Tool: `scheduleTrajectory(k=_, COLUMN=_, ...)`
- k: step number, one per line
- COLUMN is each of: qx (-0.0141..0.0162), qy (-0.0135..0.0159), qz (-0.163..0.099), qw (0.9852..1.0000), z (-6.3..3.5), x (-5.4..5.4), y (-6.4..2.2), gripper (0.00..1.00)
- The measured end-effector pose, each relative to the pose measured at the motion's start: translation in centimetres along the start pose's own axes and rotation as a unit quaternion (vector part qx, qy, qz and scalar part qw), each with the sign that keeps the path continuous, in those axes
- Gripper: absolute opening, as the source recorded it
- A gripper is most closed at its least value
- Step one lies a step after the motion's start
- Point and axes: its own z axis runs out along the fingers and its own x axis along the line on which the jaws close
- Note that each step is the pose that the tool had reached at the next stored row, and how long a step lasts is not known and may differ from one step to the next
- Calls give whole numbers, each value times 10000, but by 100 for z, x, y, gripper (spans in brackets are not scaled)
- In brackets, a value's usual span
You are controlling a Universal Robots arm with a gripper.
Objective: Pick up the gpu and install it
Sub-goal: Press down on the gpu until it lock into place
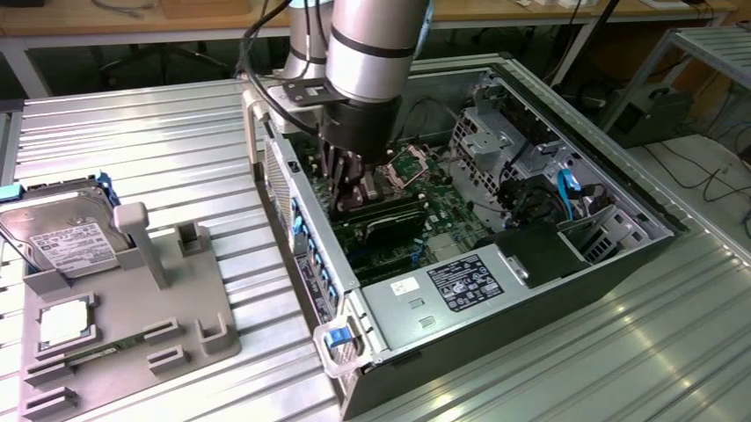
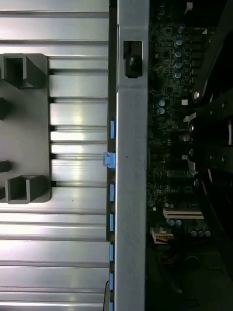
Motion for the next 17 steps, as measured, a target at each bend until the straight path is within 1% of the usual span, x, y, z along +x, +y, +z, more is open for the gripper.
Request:
scheduleTrajectory(k=2, qx=18, qy=12, qz=1, qw=10000, z=18, x=-5, y=26, gripper=11)
scheduleTrajectory(k=6, qx=47, qy=13, qz=-1, qw=10000, z=58, x=-7, y=24, gripper=11)
scheduleTrajectory(k=8, qx=52, qy=16, qz=-3, qw=10000, z=76, x=-8, y=23, gripper=11)
scheduleTrajectory(k=15, qx=55, qy=60, qz=-2, qw=10000, z=95, x=2, y=22, gripper=11)
scheduleTrajectory(k=16, qx=83, qy=65, qz=0, qw=9999, z=98, x=3, y=22, gripper=11)
scheduleTrajectory(k=17, qx=140, qy=66, qz=3, qw=9999, z=99, x=3, y=22, gripper=11)
